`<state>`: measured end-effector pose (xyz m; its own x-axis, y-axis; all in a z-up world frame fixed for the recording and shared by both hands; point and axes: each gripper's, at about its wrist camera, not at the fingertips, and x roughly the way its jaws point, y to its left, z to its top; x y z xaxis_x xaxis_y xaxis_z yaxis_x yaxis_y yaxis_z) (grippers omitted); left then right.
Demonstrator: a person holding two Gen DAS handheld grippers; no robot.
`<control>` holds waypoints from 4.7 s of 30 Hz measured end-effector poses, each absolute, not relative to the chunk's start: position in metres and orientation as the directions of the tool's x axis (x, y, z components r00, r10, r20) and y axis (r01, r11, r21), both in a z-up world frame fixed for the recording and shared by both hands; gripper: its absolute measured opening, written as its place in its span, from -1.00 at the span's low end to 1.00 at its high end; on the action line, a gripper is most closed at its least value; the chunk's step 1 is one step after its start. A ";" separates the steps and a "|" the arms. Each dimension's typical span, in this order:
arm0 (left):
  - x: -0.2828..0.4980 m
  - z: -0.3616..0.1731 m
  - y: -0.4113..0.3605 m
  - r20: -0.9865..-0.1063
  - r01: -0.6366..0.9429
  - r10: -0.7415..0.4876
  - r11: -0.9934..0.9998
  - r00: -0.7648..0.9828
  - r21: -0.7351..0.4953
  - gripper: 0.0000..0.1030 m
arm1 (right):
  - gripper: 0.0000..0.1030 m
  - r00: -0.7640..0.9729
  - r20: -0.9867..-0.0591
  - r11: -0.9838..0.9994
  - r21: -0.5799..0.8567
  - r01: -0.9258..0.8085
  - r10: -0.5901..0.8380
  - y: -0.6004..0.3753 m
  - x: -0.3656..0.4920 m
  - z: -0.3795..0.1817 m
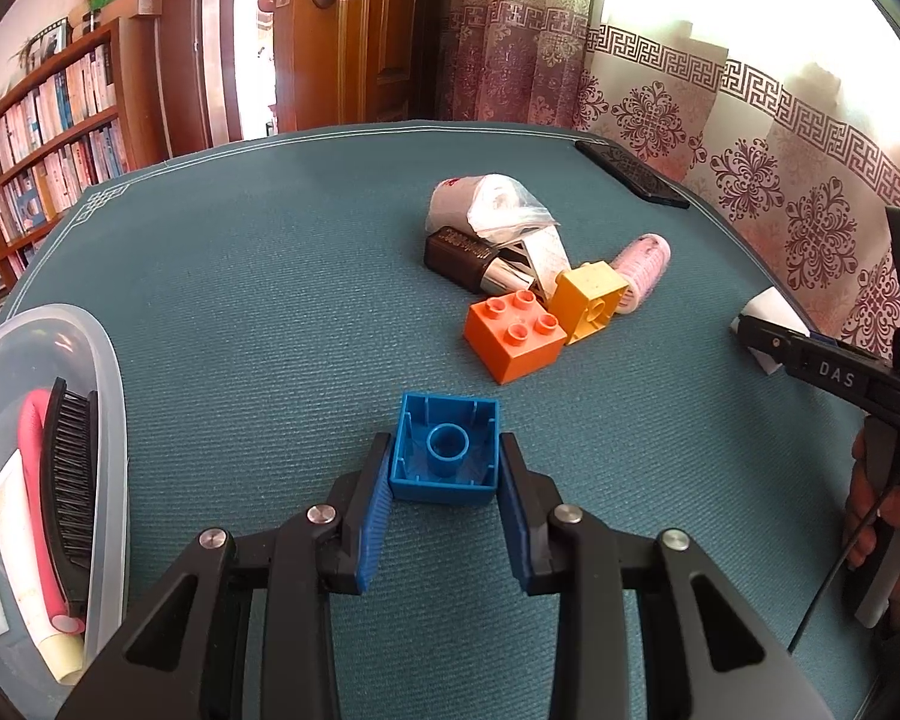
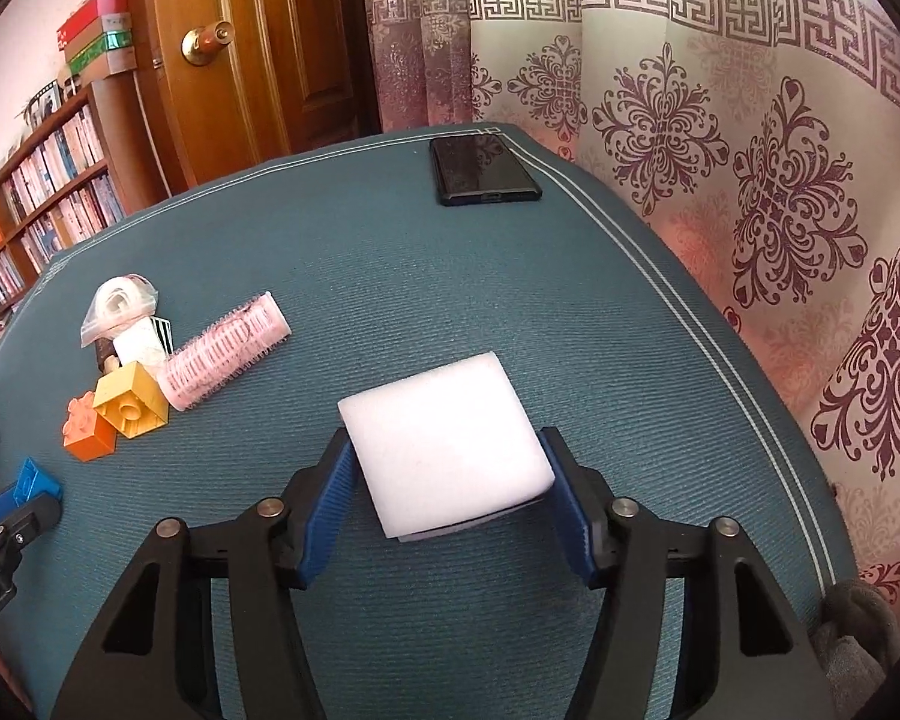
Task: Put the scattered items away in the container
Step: 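Grasp the white sponge with the right gripper while left gripper holds blue block, then carry the blue block and white sponge toward the clear bowl, then open left gripper to drop blue block in bowl while right gripper releases sponge there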
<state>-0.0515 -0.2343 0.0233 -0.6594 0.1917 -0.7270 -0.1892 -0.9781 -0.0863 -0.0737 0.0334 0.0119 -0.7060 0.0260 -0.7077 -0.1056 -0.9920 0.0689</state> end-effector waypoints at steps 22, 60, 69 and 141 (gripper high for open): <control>-0.045 0.036 -0.238 -0.697 -0.185 0.211 -0.976 -0.685 -0.113 -0.29 | 0.18 -0.719 -0.683 -0.980 0.198 -0.013 -0.128 -0.004 -0.024 0.027; 0.011 0.070 -0.323 -0.613 -0.043 0.080 -0.996 -0.786 -0.076 -0.31 | 0.18 -0.712 -0.653 -0.962 0.243 0.126 -0.258 -0.068 0.010 0.043; 0.029 0.060 -0.371 -0.635 0.036 0.014 -0.997 -0.772 -0.066 -0.30 | 0.18 -0.696 -0.654 -0.954 0.237 0.183 -0.297 -0.100 0.011 0.044; 0.099 0.037 -0.489 -0.651 0.275 -0.130 -0.953 -0.748 -0.126 0.56 | 0.27 -0.477 -0.695 -0.743 0.124 0.657 -0.538 -0.378 -0.011 0.041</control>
<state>0.0994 -0.4893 0.0367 -0.7481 -0.1295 -0.6508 0.2746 -0.9533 -0.1260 -0.0110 -0.3776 0.0412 -0.4771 -0.5377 -0.6952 0.6574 -0.7433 0.1238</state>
